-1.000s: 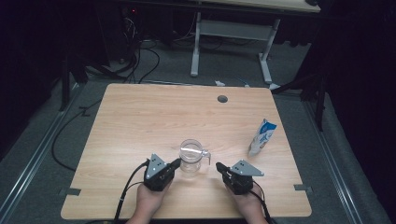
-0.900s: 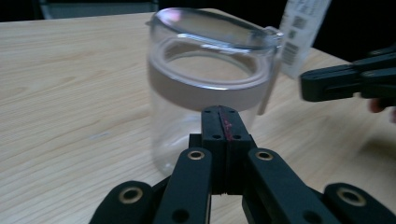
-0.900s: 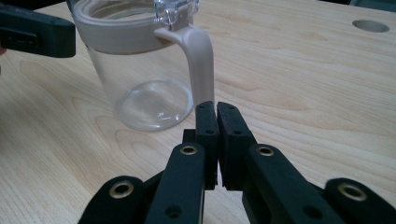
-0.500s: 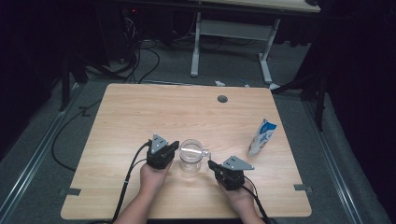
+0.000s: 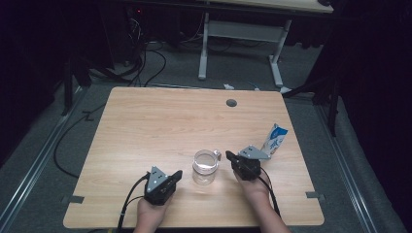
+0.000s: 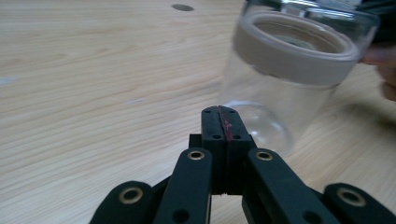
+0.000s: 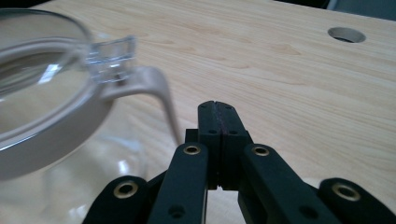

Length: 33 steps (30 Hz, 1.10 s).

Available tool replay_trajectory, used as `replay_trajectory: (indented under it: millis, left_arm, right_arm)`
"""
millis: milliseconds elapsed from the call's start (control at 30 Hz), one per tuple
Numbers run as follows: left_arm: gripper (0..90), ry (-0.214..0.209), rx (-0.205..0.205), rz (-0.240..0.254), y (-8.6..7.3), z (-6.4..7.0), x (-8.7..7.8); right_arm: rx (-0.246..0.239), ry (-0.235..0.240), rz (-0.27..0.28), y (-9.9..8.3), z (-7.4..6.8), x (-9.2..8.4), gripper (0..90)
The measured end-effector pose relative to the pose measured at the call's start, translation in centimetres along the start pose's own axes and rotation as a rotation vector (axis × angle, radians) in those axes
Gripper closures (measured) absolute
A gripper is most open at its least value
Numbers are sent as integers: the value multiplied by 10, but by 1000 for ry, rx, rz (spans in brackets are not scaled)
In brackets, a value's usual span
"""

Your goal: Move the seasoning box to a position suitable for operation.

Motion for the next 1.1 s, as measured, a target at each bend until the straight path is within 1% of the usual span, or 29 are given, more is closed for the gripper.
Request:
replay_trajectory:
  millis: [67,100,133,167,200,233,300,367,400,467,500,533,567,633,667,733,767,800,833,867,933,967,1000,1033,1067,1100]
  left_arm:
    - [900,25,2,12,3,-8,-10]
    - [900,37,1,18,5,-12,-15]
    - [900,45,0,22,5,-14,-18]
    - [900,59,1,25,6,-18,-23]
    - [900,69,5,25,6,-20,-27]
    - [899,80,8,30,6,-23,-31]
    - [891,87,1,40,5,-26,-37]
    - [884,90,-3,36,2,-29,-41]
    - [882,91,-8,37,1,-30,-41]
    - [881,89,-24,39,-1,-32,-41]
    - [881,87,-27,37,-2,-33,-40]
    - [881,87,-29,36,-3,-33,-40]
    - [882,85,-31,33,-3,-32,-39]
    - [884,84,-29,20,-4,-31,-37]
    - [885,83,-28,16,-5,-30,-36]
    - [887,83,-35,8,-5,-29,-33]
    - [890,85,-32,-4,-5,-27,-27]
    - [892,85,-31,-10,-5,-26,-23]
    - [893,83,-31,-18,-4,-25,-18]
    - [894,81,-26,-30,-3,-23,-8]
    - [896,82,-10,-29,3,-18,11]
    - [896,87,2,-27,6,-18,17]
    - [896,100,21,-25,10,-17,25]
    - [896,96,24,-20,14,-17,32]
    - [896,99,27,-18,17,-18,36]
    - [896,99,32,-13,22,-17,41]
  right_arm:
    - [-28,11,9,-3,-6,-9,899]
    - [-40,23,9,-5,-12,-14,900]
    - [-46,29,11,-4,-16,-16,900]
    - [-58,17,7,-3,-19,-14,900]
    - [-58,17,7,-3,-19,-14,900]
    - [-61,14,3,-2,-19,-11,900]
    - [-67,1,-16,0,-17,-3,900]
    - [-59,0,-24,4,-15,5,900]
    - [-68,-6,-27,8,-16,11,900]
    - [-67,0,-28,15,-17,18,900]
    - [-77,15,-30,26,-23,29,900]
    - [-77,15,-30,26,-23,29,900]
    - [-82,25,-32,29,-26,33,900]
    - [-92,53,-38,36,-36,47,900]
    - [-89,52,-43,37,-38,51,900]
    - [-79,46,-44,37,-36,53,900]
    - [-71,42,-42,35,-34,51,900]
    - [-65,35,-40,30,-29,45,900]
    - [-73,30,-38,27,-27,41,900]
    - [-75,24,-39,23,-25,36,899]
    - [-83,11,-34,9,-20,21,899]
    - [-83,3,-35,1,-18,13,899]
    - [-85,-1,-33,-4,-16,8,899]
    - [-85,-5,-33,-10,-14,1,899]
    - [-76,-5,-36,-16,-13,-5,899]
    - [-77,-7,-34,-19,-12,-9,898]
Point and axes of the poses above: each handheld gripper's, and its own axes: x roughly forward along the jaws, y roughly out of its top, z roughly to its right, the point moved 6 cm from there along x, roughly forward along the jaws, and after that the axes turned 14 degrees about -y, right-handed, at the moved point
